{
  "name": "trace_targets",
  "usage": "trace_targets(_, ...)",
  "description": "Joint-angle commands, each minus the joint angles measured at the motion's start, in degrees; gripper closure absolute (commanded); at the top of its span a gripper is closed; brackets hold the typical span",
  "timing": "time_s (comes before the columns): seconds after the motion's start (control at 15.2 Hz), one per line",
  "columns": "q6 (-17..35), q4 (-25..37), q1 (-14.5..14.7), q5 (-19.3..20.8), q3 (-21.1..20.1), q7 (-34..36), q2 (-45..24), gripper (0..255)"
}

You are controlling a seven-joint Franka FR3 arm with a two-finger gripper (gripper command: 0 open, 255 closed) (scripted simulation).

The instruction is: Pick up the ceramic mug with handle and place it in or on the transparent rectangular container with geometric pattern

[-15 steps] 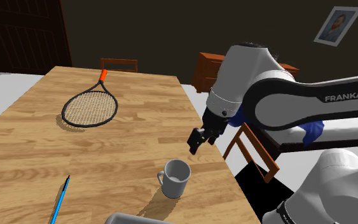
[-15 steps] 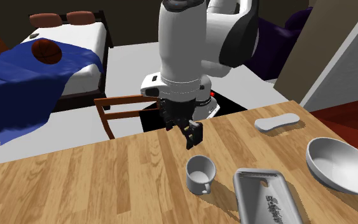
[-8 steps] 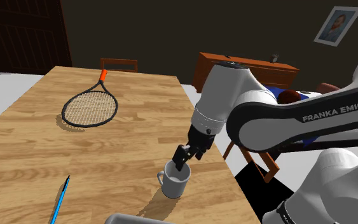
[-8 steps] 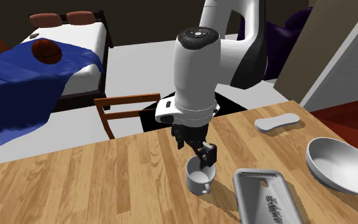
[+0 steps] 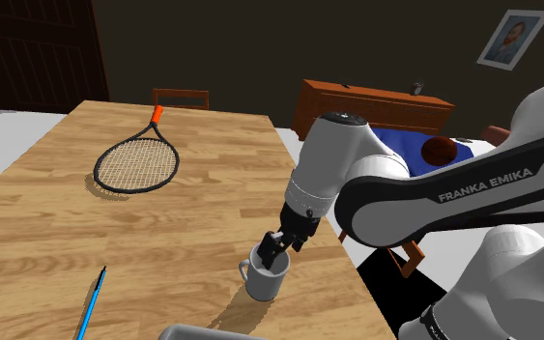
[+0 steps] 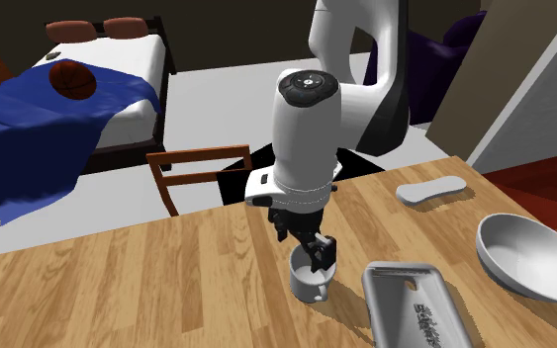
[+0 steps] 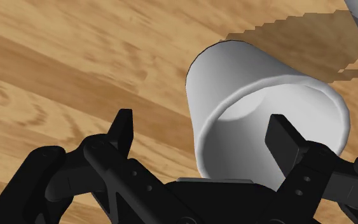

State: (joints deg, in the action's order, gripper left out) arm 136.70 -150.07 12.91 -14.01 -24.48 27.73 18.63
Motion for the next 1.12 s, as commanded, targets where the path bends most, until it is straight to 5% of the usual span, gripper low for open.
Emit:
trace_targets(0.0,0.1,0.0,0.0,0.0,0.0,0.0,-0.1,0)
trace_targets(0.26,0.1,0.0,0.0,0.0,0.0,0.0,-0.1,0)
trace_targets(0.33,0.1,0.0,0.0,0.0,0.0,0.0,-0.1,255)
trace_targets(1.06,-1.8,0.7,0.1,-0.1,0.3,-0.1,1.1,255)
